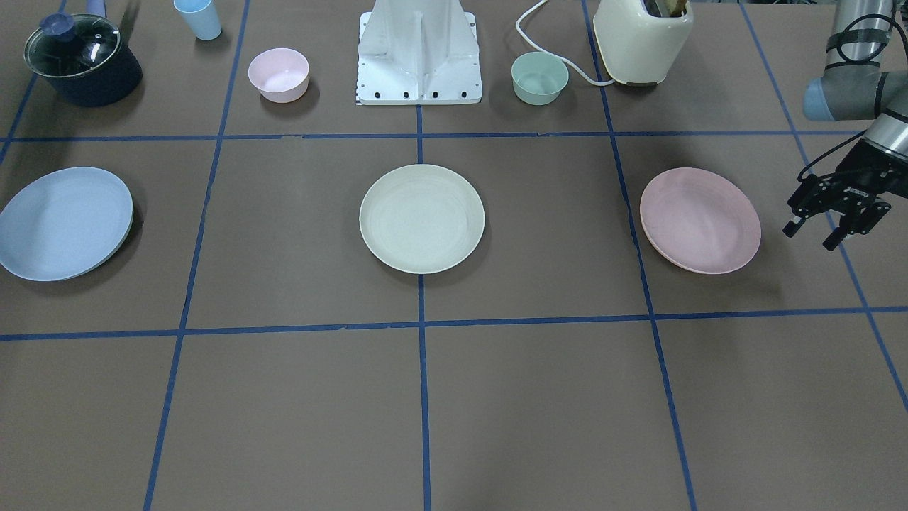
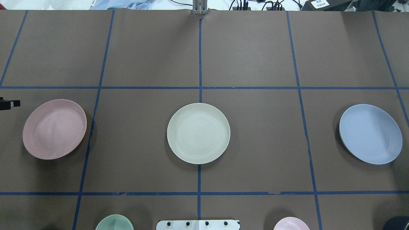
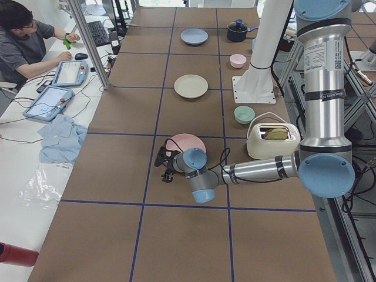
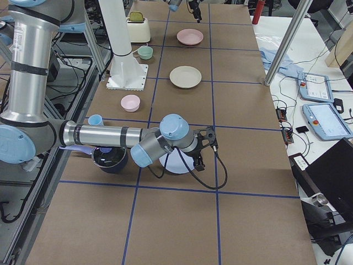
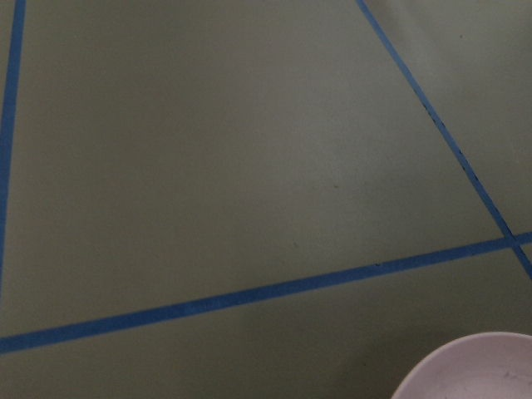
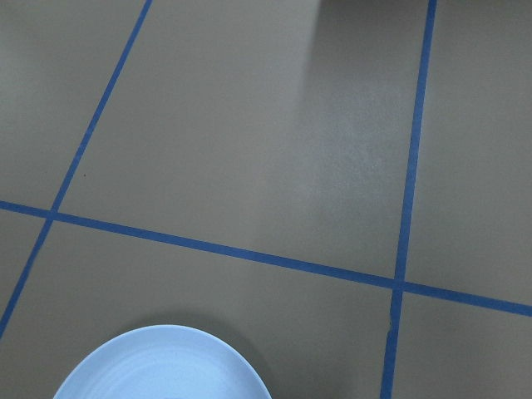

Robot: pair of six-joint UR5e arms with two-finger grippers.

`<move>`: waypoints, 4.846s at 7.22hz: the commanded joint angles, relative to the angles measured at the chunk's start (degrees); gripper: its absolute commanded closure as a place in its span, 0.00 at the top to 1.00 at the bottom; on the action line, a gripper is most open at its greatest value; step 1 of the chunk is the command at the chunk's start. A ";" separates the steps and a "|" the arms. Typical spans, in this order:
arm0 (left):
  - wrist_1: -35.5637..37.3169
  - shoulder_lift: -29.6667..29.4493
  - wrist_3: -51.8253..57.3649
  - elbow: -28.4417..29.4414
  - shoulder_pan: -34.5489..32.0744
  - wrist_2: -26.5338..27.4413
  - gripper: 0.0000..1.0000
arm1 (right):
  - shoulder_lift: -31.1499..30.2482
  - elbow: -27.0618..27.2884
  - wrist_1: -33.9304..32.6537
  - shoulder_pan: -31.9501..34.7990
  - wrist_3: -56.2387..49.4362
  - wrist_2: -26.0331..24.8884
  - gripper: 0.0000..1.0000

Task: Stack three plates with pink and blue
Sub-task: 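Move the left gripper to the pink plate's rim and grasp it, then lift the pink plate with the left gripper and lower it onto the cream plate, then open the left gripper and withdraw it from the stacked plates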

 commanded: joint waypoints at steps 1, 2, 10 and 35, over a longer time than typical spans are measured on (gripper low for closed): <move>-2.95 1.50 -5.35 0.00 6.39 3.81 0.66 | -0.55 -0.06 0.10 0.00 -0.09 0.09 1.00; -2.96 1.50 -6.50 -0.26 8.60 4.89 0.62 | -0.64 -0.06 0.10 0.00 -0.09 0.09 1.00; -2.18 6.87 -6.08 -8.78 10.39 3.52 0.00 | -2.22 -0.50 2.65 0.00 0.09 0.18 1.00; 46.07 -28.67 -17.90 -23.78 31.75 20.19 1.00 | -2.75 -1.20 2.74 -0.26 2.53 1.94 1.00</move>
